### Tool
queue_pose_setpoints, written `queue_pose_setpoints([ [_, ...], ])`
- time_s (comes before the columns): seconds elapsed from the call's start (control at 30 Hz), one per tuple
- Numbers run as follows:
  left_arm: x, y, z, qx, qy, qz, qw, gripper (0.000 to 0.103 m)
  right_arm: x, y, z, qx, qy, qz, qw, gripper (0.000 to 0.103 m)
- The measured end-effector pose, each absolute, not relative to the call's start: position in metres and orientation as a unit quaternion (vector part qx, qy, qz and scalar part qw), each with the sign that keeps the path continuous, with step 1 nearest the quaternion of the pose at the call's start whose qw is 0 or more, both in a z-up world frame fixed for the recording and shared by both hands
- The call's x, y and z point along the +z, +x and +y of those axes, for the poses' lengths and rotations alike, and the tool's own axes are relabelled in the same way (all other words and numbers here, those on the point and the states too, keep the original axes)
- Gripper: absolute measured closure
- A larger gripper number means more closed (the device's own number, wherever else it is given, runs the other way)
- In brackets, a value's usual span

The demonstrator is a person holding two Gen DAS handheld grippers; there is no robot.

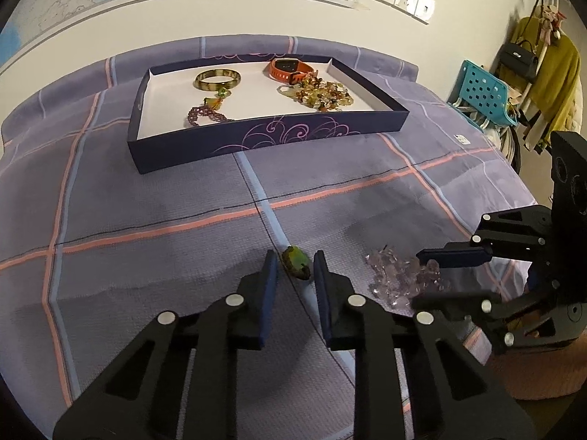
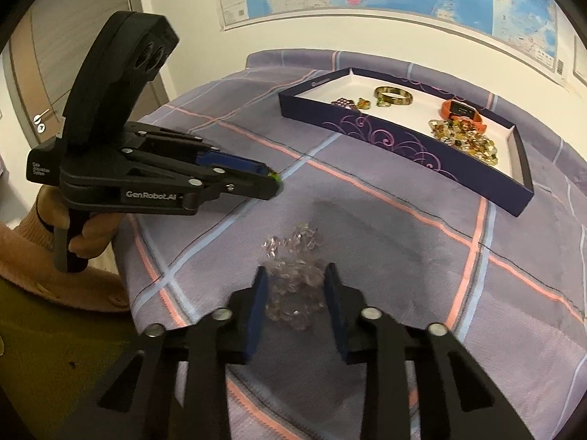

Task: Organize jewelry
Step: 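Grasp the crystal bracelet with the right tool while the left tool grasps the green pendant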

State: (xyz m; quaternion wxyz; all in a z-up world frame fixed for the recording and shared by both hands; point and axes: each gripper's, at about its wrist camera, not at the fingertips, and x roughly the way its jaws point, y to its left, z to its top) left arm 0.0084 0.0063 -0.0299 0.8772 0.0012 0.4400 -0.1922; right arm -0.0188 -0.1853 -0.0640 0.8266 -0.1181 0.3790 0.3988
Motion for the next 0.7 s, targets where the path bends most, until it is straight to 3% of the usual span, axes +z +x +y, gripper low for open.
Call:
queue_pose_setpoints([
  [0.7, -0.026, 0.006, 0.012, -0.201, -0.016, 0.437, 0.877, 0.087, -0.056, 0.000, -0.204, 0.401, -0.018, 0.381, 0.833, 0.082],
])
